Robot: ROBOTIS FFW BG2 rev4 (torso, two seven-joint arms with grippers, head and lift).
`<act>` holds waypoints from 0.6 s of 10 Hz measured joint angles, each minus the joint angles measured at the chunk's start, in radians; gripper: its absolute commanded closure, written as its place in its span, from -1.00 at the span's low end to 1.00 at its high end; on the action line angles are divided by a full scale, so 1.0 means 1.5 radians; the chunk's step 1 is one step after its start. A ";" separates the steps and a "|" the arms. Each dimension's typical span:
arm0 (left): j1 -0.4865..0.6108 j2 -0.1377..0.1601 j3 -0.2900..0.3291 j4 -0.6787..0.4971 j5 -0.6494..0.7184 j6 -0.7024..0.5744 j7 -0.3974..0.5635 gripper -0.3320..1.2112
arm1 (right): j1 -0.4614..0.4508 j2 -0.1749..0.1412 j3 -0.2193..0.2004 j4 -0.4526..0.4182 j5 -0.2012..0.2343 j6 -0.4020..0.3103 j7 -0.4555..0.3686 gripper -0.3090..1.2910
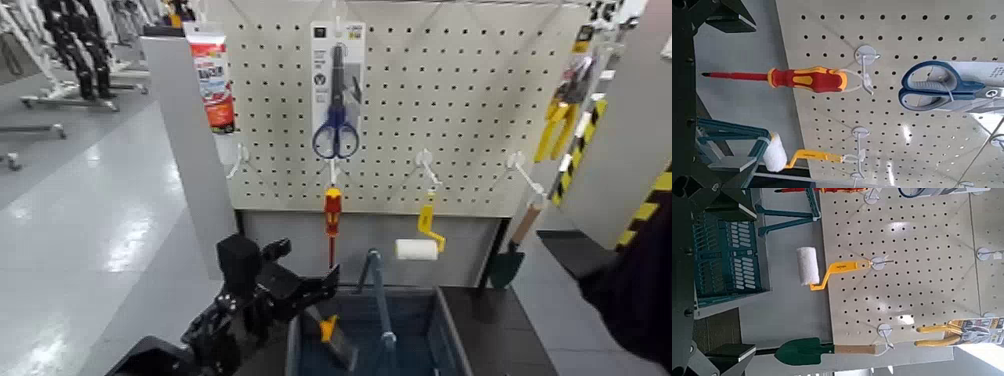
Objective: Put the yellow paint brush into the crate.
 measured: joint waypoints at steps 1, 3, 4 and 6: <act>0.017 -0.004 0.016 -0.003 -0.019 -0.006 0.001 -0.41 | 0.000 0.000 -0.001 0.000 0.000 0.000 0.000 -0.45; 0.061 -0.018 0.057 -0.003 -0.058 -0.031 0.011 -0.41 | 0.000 0.000 -0.003 0.001 0.001 -0.002 0.000 -0.45; 0.083 -0.021 0.070 -0.003 -0.068 -0.053 0.039 -0.41 | -0.001 -0.001 -0.002 0.001 0.001 -0.003 0.000 -0.45; 0.123 -0.026 0.090 -0.002 -0.083 -0.093 0.079 -0.41 | -0.003 -0.004 0.001 0.001 0.004 -0.003 -0.002 -0.45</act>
